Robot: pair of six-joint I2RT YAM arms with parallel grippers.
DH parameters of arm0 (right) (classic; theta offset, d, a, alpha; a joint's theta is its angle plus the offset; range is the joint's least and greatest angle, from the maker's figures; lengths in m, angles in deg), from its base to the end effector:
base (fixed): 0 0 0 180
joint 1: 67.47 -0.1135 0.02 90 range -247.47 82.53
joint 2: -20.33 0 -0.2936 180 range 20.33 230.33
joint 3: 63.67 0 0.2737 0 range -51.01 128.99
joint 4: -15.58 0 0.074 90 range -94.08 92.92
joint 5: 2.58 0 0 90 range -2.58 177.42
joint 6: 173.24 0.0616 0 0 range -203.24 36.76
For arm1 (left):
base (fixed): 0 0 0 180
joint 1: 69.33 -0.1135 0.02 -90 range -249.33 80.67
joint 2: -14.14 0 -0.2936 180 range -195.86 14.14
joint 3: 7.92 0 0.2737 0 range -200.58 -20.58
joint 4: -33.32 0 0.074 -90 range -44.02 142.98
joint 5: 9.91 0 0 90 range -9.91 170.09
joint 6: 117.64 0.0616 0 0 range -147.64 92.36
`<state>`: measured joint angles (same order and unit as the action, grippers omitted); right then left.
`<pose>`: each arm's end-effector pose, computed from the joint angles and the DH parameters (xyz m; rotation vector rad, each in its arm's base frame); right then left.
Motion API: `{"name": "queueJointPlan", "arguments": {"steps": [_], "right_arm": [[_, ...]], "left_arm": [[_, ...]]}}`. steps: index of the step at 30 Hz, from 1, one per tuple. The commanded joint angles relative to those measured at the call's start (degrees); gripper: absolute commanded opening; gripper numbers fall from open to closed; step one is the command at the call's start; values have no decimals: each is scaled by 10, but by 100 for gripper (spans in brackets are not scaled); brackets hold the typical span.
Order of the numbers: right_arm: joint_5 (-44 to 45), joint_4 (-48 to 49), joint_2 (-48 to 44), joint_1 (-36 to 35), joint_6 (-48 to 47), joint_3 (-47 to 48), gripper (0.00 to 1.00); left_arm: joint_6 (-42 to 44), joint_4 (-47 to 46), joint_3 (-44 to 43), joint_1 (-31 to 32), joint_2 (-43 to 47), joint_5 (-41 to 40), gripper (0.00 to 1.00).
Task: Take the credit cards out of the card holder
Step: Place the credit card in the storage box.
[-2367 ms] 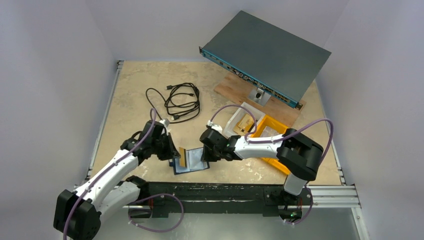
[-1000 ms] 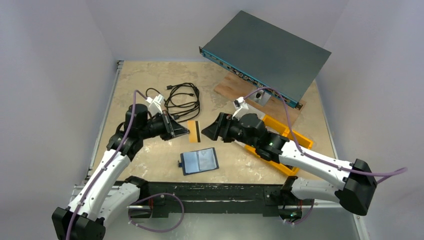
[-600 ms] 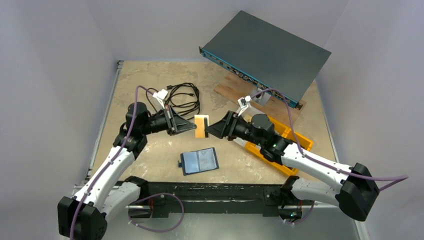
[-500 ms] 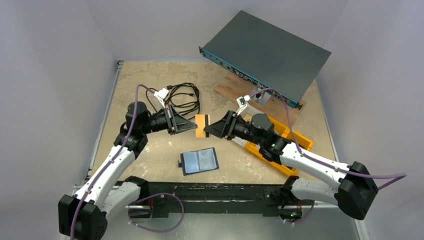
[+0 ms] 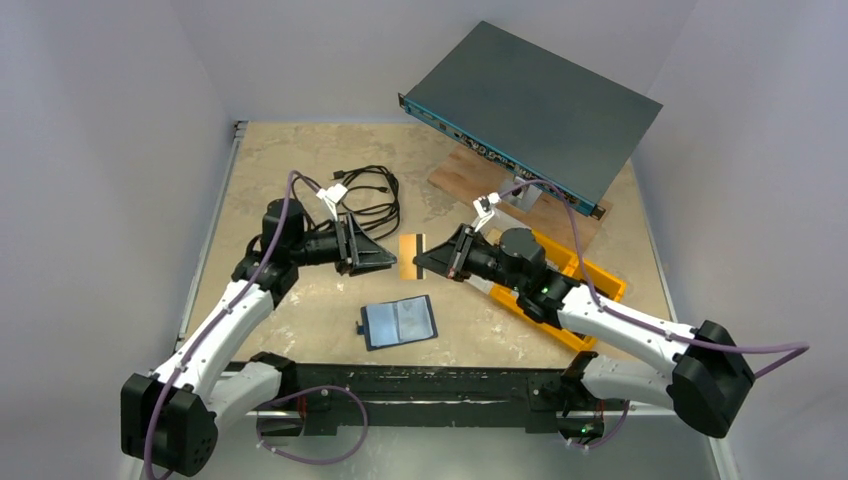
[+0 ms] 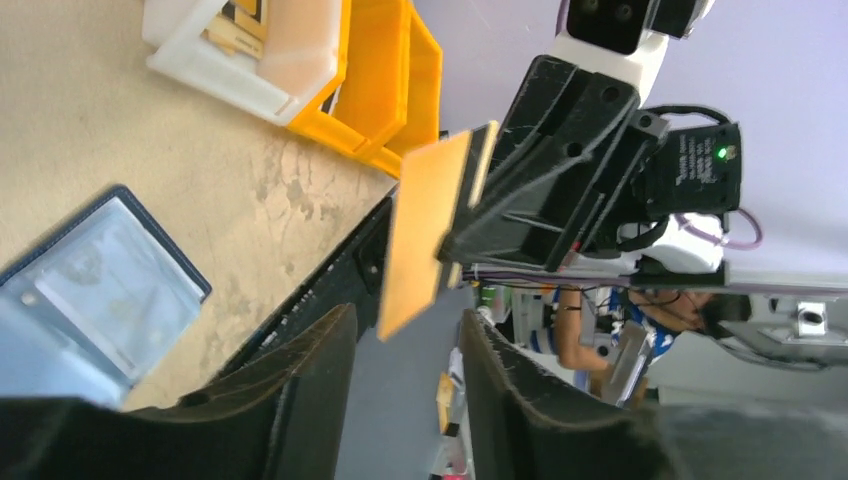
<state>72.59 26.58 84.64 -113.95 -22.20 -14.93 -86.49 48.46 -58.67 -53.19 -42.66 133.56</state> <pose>0.1879 0.2208 0.2940 0.0144 1.9276 1.5724 0.2116 -0.1128 0.2903 -0.0895 2.2075 -1.7053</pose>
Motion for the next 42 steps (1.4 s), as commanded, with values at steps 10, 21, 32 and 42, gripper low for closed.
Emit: {"name": "queueJointPlan", "arguments": {"steps": [10, 21, 32, 42], "right_arm": [[287, -399, 5, 97, -39, 92, 0], [331, -375, 97, 165, -18, 93, 0], [327, -301, 157, 191, -8, 84, 0], [291, -297, 152, 195, -30, 84, 41]], "left_arm": [[205, 280, -99, -1, -11, -109, 91], [211, 274, -88, -1, -13, -95, 94], [222, 276, -78, -1, -10, -78, 96], [219, 262, -51, 7, -2, -87, 97]]}}
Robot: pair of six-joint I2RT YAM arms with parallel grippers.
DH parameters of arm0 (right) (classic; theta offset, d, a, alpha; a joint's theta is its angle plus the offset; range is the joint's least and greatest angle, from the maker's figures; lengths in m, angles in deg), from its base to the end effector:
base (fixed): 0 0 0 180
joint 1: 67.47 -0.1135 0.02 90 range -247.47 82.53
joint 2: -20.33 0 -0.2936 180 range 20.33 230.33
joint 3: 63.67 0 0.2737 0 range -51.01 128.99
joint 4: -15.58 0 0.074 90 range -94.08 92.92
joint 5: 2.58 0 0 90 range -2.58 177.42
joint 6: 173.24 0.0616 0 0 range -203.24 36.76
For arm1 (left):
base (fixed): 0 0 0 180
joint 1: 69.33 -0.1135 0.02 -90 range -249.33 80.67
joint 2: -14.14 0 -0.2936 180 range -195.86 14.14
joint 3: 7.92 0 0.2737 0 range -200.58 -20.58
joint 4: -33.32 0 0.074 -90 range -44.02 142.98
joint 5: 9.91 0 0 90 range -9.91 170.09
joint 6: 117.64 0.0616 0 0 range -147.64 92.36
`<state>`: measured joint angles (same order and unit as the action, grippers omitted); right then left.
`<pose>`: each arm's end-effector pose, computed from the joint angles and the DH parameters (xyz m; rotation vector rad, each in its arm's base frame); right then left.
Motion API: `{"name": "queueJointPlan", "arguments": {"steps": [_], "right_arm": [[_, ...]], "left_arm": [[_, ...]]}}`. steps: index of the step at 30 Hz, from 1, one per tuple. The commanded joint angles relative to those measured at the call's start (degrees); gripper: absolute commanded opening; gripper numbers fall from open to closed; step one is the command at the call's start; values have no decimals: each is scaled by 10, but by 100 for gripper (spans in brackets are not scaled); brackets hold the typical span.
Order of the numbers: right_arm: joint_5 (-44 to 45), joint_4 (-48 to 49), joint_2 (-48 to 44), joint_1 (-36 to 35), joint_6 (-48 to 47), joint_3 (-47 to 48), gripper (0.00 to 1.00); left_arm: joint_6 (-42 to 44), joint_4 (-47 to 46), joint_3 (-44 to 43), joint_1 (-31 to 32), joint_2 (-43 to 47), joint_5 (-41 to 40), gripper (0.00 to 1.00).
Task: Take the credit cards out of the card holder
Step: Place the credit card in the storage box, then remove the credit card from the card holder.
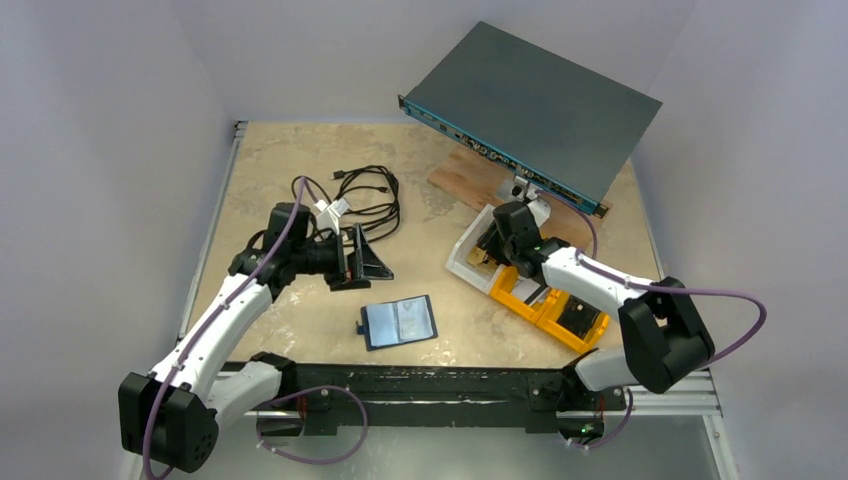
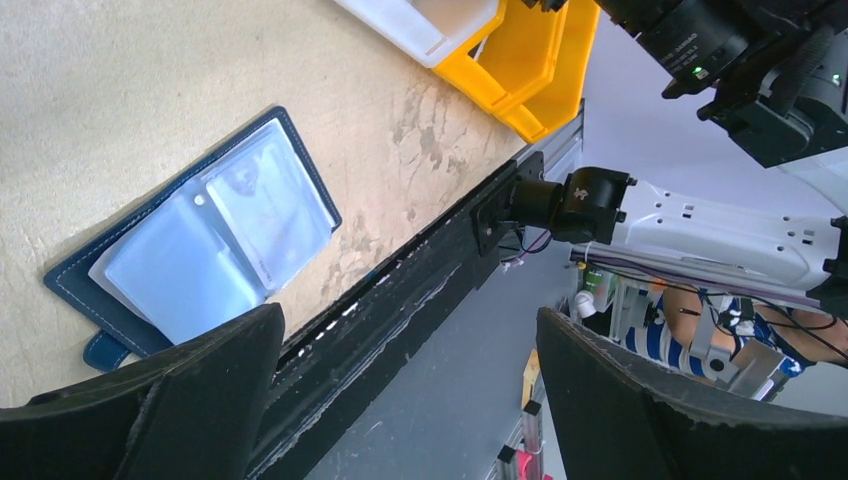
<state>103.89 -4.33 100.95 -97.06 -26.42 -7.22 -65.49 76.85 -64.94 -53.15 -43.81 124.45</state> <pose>0.2847 0.1416 0.1985 0.6891 2.2368 0.4311 0.2013 -0.1033 0.2752 -0.0485 2.4728 -1.3502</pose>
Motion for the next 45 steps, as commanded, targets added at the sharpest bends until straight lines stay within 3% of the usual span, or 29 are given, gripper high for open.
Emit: {"name": "queueJointPlan", "arguments": {"steps": [1, 9, 17, 24, 34, 45], "right_arm": [[-25, 8, -19, 26, 9, 5, 46], [-61, -1, -86, 25, -7, -36, 55], [-93, -4, -148, -7, -22, -65, 55], [-67, -31, -148, -82, -43, -47, 51], [-83, -18, -159, -89, -51, -78, 40], [-90, -11, -164, -89, -51, -91, 36]], "left_arm": [[8, -22, 14, 12, 10, -1, 97], [-7, -38, 29, 64, -1, -70, 96], [-13, -50, 20, 142, -47, -174, 89], [-17, -37, -3, 240, -120, -322, 80], [-16, 42, -96, 374, -234, -518, 70], [-5, 25, -117, 422, -328, -550, 54]]}}
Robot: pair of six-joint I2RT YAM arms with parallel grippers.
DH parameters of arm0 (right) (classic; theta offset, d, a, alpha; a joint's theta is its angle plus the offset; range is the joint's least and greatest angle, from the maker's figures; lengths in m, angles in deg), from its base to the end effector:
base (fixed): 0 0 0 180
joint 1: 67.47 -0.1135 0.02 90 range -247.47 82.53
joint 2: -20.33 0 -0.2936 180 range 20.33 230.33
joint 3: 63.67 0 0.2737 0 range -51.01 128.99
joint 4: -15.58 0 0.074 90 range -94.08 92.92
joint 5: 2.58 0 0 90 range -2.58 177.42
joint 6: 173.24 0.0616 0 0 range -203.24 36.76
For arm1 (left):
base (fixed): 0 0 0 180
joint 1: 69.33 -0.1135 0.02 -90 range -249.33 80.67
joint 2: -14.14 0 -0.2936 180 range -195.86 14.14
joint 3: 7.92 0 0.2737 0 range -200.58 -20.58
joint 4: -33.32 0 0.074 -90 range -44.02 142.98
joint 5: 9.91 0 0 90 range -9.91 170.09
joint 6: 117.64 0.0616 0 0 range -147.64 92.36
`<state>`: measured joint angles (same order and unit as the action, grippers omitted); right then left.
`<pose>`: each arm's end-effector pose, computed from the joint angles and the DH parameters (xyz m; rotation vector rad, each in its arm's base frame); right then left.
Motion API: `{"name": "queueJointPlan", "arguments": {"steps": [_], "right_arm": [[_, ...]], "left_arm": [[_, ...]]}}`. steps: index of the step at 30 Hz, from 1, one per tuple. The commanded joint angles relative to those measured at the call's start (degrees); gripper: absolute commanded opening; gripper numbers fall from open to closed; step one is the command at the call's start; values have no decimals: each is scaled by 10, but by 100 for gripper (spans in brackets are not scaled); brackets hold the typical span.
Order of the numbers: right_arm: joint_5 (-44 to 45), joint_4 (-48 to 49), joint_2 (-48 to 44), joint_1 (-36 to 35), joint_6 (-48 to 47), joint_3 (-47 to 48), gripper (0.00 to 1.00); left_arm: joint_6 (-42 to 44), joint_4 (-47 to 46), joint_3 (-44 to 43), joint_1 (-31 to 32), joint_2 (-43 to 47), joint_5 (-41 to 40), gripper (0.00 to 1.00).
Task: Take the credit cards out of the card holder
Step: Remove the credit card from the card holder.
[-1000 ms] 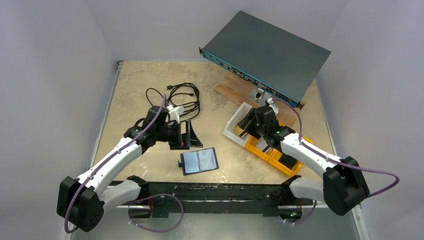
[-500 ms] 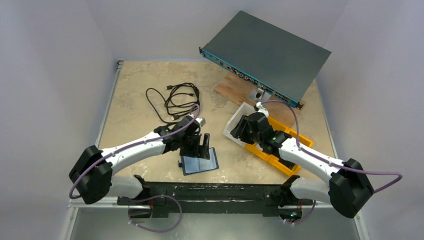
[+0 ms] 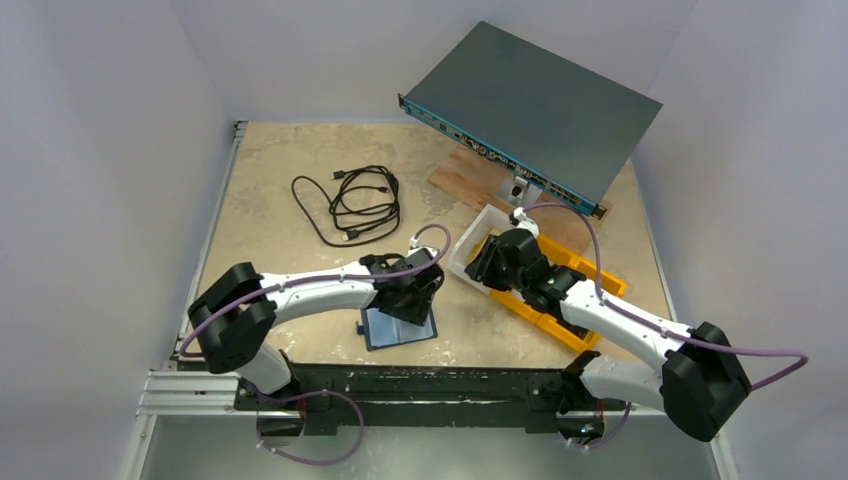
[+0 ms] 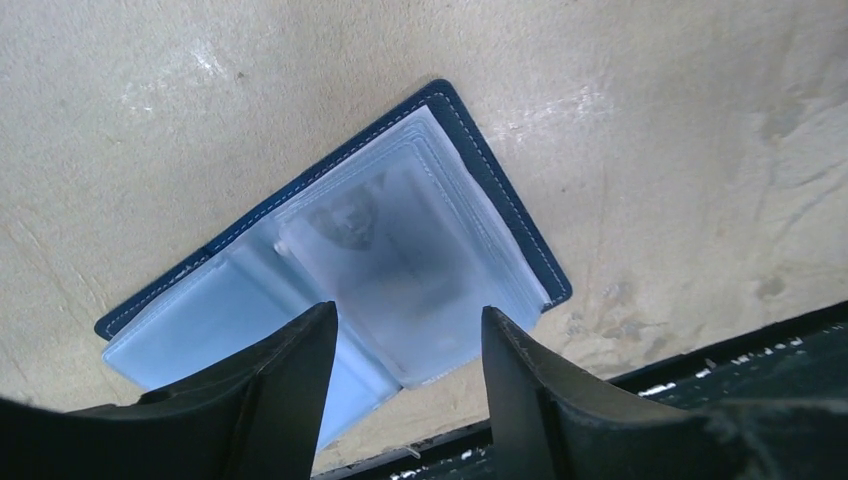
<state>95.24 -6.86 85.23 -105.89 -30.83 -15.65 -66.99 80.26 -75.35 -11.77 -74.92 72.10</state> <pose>0.2103 0.1561 0.2143 0.3606 2.3161 0.6777 0.1783 -0.2646 0.1805 0.4034 2.7493 -0.2648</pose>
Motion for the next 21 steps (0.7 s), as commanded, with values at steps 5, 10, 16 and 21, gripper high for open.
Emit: {"name": "queueJointPlan", "arguments": {"steps": [5, 10, 16, 21], "right_arm": [[-8, 17, 1, -1, -9, -7, 36], [-8, 16, 7, -11, -9, -4, 35], [-15, 20, 24, -38, -6, 1, 34], [-55, 60, 46, -72, -6, 3, 34]], "left_arm": [[9, -45, 9, 14, -43, -18, 47], [5, -39, 28, 13, -50, -44, 26], [16, -67, 48, -7, -36, -25, 0], [21, -128, 88, -49, 8, 47, 0]]}}
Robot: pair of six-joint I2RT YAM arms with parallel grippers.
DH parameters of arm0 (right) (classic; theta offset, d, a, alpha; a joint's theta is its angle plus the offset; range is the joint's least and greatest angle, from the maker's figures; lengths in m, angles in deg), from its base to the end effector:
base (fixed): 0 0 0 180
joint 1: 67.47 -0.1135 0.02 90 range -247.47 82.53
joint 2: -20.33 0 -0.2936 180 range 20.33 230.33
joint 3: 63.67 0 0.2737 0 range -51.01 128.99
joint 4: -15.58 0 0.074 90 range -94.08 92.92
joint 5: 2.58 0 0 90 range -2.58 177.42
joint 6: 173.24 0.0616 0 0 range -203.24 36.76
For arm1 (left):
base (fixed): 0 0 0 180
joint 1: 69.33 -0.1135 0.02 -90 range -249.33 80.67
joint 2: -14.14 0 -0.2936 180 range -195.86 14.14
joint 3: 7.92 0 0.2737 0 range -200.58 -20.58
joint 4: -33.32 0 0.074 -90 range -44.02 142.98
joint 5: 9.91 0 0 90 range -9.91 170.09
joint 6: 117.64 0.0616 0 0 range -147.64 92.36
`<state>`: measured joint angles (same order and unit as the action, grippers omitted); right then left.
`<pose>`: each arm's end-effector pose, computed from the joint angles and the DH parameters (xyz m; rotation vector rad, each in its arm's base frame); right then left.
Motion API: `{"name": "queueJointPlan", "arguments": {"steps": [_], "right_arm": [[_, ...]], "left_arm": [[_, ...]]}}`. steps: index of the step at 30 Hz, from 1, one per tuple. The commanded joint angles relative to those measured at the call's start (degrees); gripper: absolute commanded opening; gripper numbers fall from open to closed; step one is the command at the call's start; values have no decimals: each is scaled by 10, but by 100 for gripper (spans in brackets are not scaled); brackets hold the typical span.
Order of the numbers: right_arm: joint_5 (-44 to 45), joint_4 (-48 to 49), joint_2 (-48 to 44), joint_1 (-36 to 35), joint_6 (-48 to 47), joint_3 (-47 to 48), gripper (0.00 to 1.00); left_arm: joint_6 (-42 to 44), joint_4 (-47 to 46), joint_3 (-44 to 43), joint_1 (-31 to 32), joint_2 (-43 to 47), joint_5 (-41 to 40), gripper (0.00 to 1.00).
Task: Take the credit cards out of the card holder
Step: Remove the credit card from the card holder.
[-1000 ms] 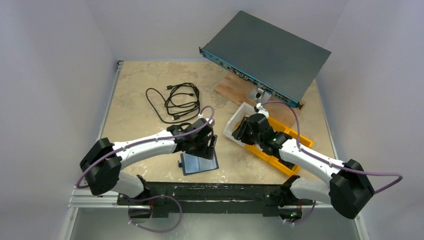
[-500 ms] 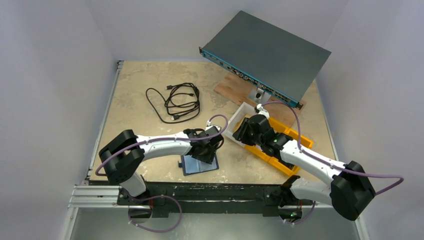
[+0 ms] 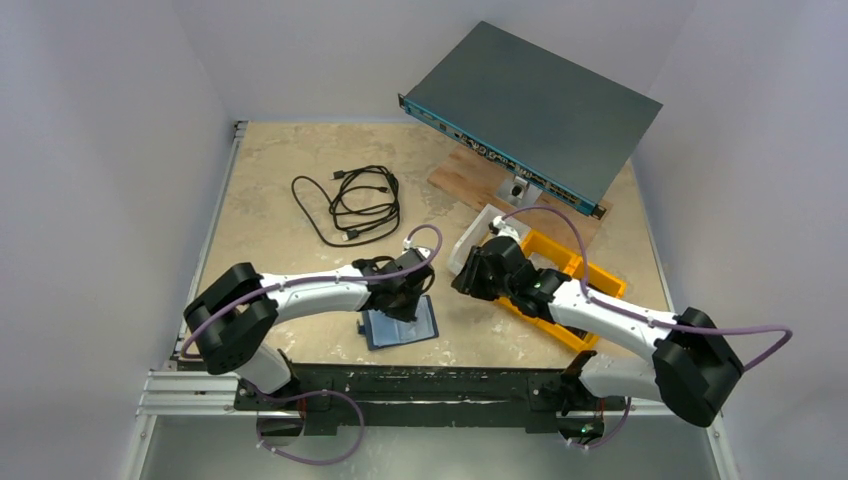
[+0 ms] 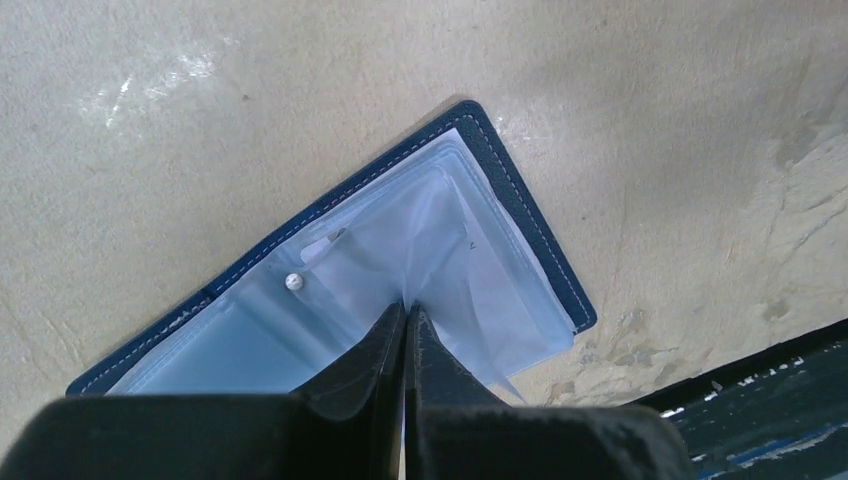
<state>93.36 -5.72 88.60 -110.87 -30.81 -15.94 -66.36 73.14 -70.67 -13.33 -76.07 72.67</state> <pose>0.1994 0.1798 0.2000 0.2455 2.3985 0.7156 0.1834 -0.2576 0.1563 0.3797 2.7389 -0.2872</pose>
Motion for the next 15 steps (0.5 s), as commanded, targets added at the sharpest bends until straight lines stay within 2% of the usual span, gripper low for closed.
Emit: {"name": "queueJointPlan", "arguments": {"steps": [1, 6, 15], "right_arm": [[-51, 60, 22, -28, -5, 7, 34], [-91, 99, 77, -59, -6, 24, 35], [-110, 138, 147, -100, 9, 50, 35]], "left_arm": [[15, -69, 49, -42, 31, 57, 0], [27, -114, 82, -67, 65, 104, 0], [39, -136, 98, -67, 86, 127, 0]]}}
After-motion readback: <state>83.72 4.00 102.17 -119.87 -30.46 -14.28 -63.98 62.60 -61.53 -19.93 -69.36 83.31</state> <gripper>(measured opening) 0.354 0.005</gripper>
